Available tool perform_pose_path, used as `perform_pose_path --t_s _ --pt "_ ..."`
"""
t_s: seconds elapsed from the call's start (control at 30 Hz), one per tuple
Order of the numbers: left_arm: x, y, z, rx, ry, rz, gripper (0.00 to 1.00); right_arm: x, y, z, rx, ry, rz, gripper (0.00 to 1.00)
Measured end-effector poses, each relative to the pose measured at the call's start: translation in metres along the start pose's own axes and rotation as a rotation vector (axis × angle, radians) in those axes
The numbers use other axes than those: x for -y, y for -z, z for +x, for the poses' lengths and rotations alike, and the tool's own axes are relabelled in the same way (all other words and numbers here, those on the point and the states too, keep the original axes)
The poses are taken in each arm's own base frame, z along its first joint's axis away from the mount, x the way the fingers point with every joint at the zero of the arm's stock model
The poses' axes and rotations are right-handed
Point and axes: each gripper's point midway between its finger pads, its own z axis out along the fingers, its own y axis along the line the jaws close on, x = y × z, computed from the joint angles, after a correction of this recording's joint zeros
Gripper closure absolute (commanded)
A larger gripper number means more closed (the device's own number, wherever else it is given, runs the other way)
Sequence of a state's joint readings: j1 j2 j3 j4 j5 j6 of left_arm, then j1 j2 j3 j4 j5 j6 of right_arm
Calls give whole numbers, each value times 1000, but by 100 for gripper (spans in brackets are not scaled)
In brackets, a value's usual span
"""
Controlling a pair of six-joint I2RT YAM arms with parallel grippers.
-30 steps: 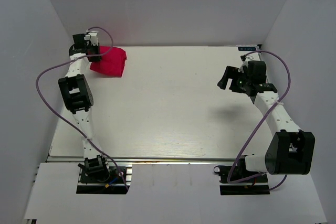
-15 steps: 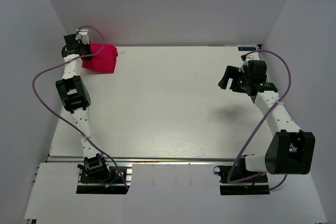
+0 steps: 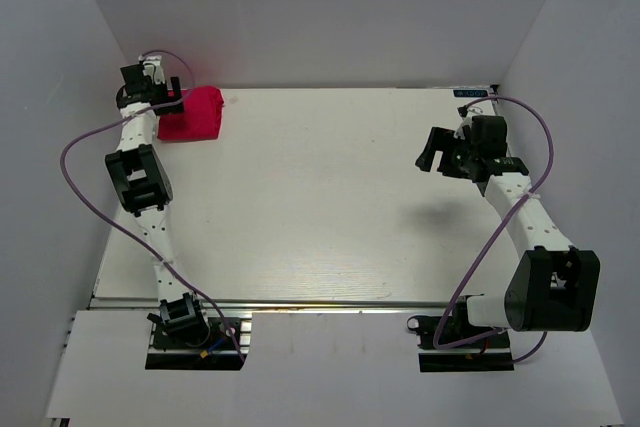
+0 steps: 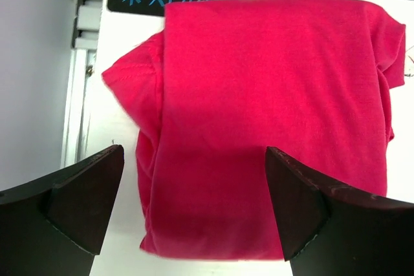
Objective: Fold and stack the t-shirts
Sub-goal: Put the neatly folded tshirt into the corner of the board with the left arm
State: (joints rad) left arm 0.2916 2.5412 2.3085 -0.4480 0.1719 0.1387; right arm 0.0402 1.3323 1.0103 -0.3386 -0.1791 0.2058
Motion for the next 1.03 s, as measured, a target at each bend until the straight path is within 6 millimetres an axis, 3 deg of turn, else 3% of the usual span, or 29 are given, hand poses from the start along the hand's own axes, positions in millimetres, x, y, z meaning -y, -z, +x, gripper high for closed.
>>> perform_pose_path --t_s 0.2,0.37,0.5,0.6,0.7,0.83,0.93,1.03 --pt "13 29 -4 -35 51 -25 0 -1 0 0 9 -6 -5 10" --pt "67 79 -10 -45 81 39 0 -2 7 12 19 -25 -12 10" --pt "129 106 -28 -9 39 85 0 -1 15 29 31 -39 -17 10" --pt "185 134 -2 -26 17 148 0 0 23 42 48 -42 -16 10" --pt "247 179 61 -99 -19 225 0 0 34 53 79 -50 -18 10" --pt "303 236 116 -140 -83 315 0 -1 44 63 115 -53 -27 10" --pt "324 272 126 -106 -110 353 0 0 47 72 123 -63 -30 10" --pt "325 297 117 -42 -101 350 0 2 45 83 120 -67 -30 10"
